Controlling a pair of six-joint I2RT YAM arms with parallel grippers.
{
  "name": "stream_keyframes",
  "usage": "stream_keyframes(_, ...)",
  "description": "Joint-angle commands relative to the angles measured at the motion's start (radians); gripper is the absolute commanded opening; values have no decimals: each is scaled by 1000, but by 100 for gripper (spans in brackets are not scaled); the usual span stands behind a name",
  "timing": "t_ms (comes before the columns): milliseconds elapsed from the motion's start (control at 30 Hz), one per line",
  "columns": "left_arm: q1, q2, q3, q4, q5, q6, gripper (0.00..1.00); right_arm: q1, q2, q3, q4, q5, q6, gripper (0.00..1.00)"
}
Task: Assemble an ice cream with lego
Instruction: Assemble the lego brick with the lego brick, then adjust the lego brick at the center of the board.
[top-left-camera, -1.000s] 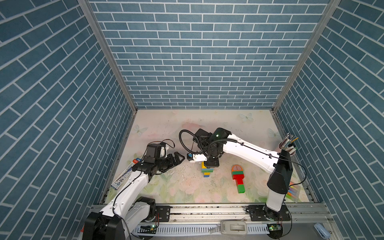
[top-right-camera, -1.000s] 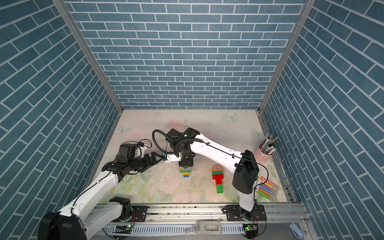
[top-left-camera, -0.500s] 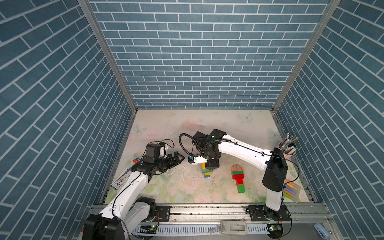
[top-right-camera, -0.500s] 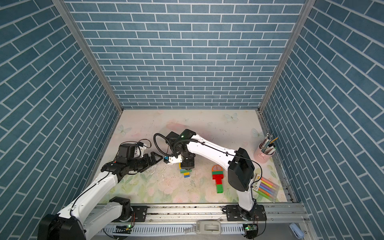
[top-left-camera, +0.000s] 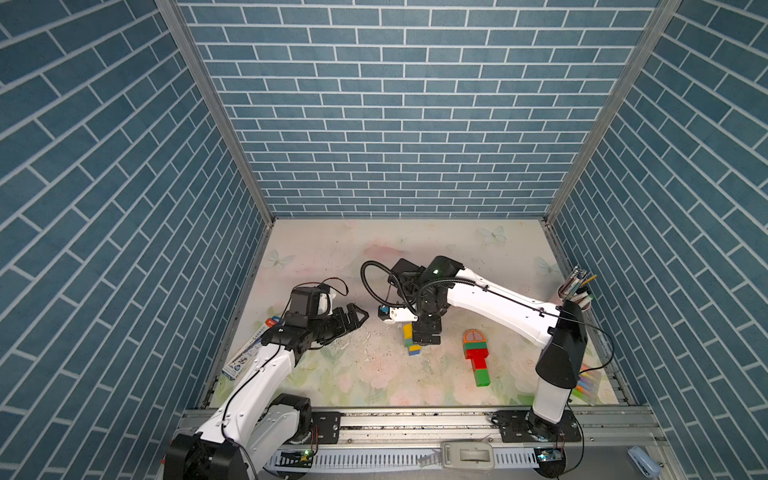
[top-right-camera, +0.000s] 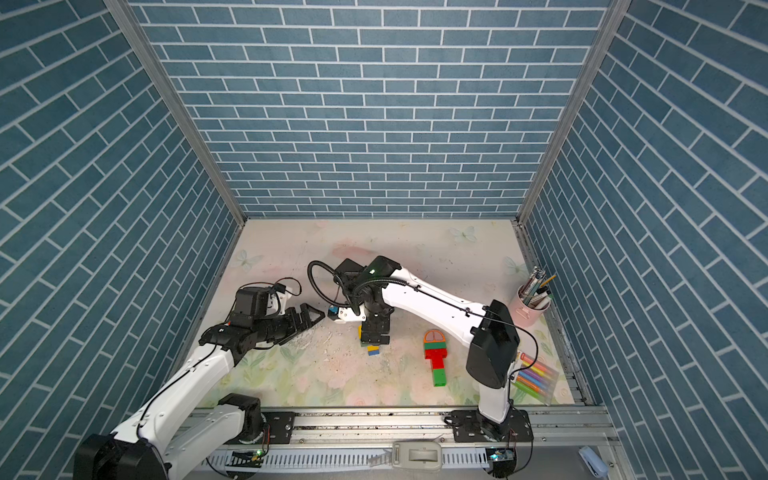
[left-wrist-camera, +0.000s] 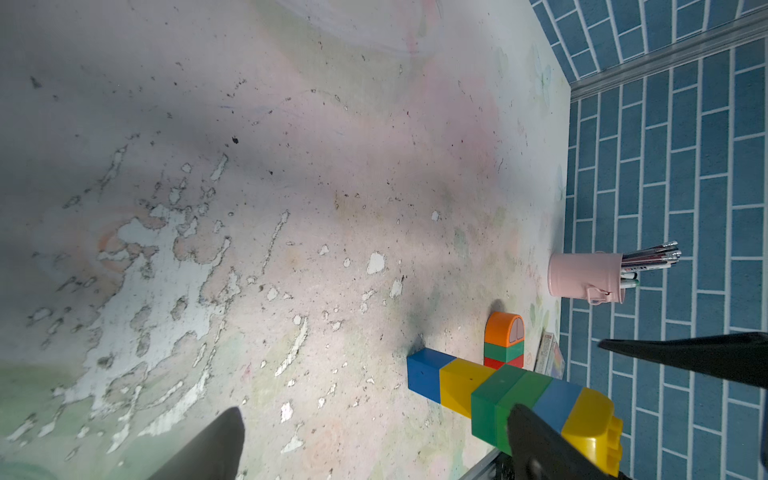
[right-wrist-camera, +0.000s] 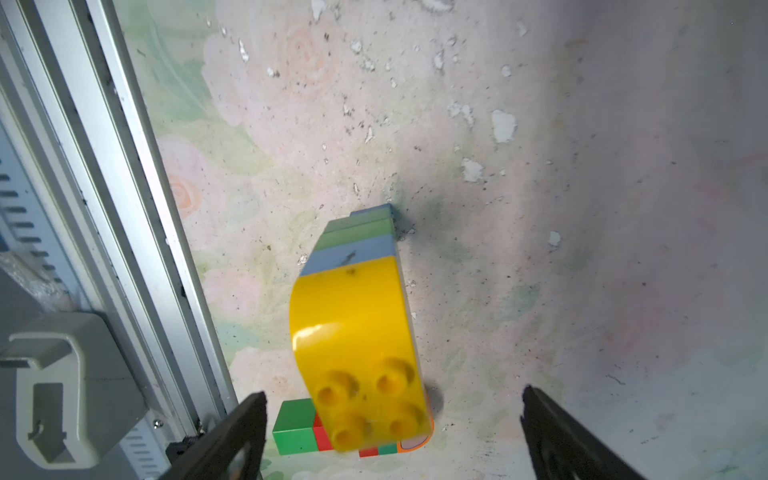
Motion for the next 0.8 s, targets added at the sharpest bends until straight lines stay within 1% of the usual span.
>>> stream_keyframes(0,9,-12,39,-32,-7,36,100,-1,-103,-33,51,52,161,97)
stream_keyframes(167,10,-6,75,-67,-28,68,99,12,-236,-135,175,128,437,98)
stream_keyframes(200,10,-4,80,-72,-32,74,99,25,-265,-169,215,175,495,98)
stream_keyframes(300,10,1,88,-78,-37,86,100,66,-378,-317,369,280,678,98)
stream_keyframes(333,10,5,87,-76,-35,89,99,77,-415,-370,424,287,726,98)
stream_keyframes(467,12,14,87,-71,-25,97,100,145,-505,-508,555,411,901,98)
stream_keyframes(567,12,19,91,-69,-20,105,100,202,-539,-578,627,485,979,98)
stream_keyframes(767,12,27,93,-65,-8,110,100,294,-549,-702,776,582,1069,98)
